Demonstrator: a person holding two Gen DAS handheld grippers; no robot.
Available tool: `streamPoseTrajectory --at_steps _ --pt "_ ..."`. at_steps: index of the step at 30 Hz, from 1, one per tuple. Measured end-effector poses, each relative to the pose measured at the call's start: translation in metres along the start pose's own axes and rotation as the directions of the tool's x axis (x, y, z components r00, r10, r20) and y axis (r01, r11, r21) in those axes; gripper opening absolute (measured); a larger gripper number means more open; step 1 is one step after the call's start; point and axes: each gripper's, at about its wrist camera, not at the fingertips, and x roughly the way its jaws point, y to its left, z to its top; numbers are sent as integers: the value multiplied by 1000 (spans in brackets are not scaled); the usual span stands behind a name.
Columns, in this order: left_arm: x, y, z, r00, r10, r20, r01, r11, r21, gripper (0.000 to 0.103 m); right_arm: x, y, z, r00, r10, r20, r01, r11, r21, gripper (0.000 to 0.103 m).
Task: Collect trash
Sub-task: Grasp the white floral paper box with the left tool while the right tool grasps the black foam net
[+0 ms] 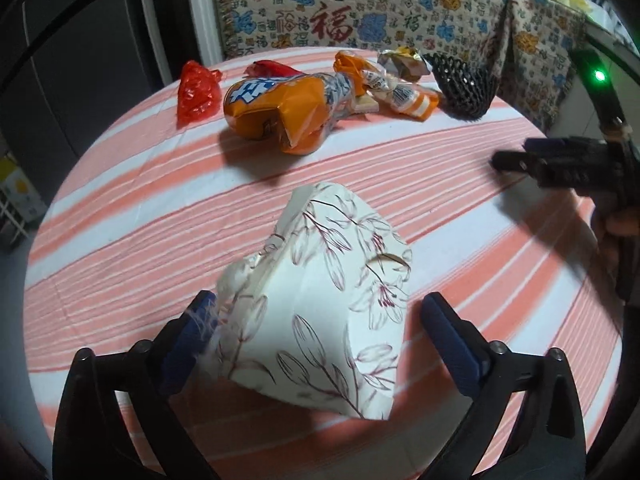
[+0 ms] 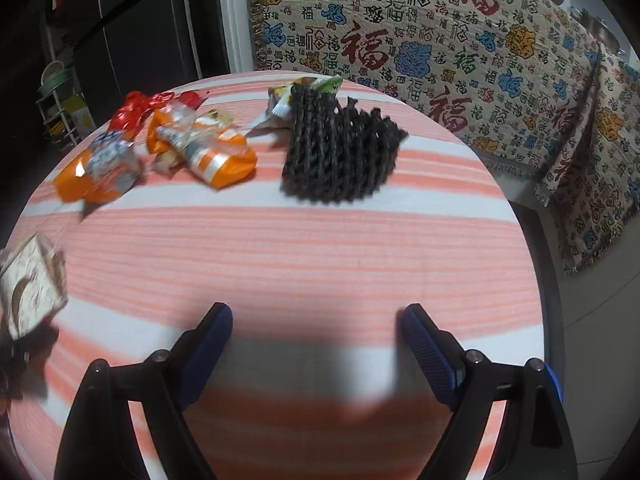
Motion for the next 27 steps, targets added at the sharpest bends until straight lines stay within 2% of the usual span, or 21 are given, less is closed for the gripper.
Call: streamPoseTrajectory --at_steps 5,10,14,15,16,17,18,21,25,27 --pt "3 6 5 1000 16 2 -16 1000 -25 103 28 -6 36 1000 -14 27 13 999 33 93" --pt "11 18 13 998 61 3 -61 994 -93 103 41 -13 53 999 -26 33 24 998 64 93" --pt "12 18 13 998 68 2 -67 993 -98 103 37 -17 56 997 27 72 -33 995 93 90" --pt "12 18 13 998 67 2 -66 993 -99 103 36 -19 57 996 28 80 -36 994 104 81" --pt "12 18 13 998 66 2 -65 993 -99 103 38 -20 58 997 29 77 -37 993 110 60" --pt "13 19 14 998 63 1 -63 993 -98 103 38 -21 58 997 11 76 -19 994 112 50" --pt "13 19 14 998 61 1 -61 993 -97 103 37 -21 58 997 1 79 -9 994 111 33" --pt "9 19 10 999 48 3 -48 995 -88 103 33 -21 53 997 -6 75 -2 995 97 22" --pt "-3 19 -2 1000 3 12 -2 998 -70 103 16 -19 32 998 -2 62 -1 999 44 21" --pt "-13 21 -10 998 -53 37 56 995 -77 102 5 -17 18 998 22 55 -23 1000 13 21"
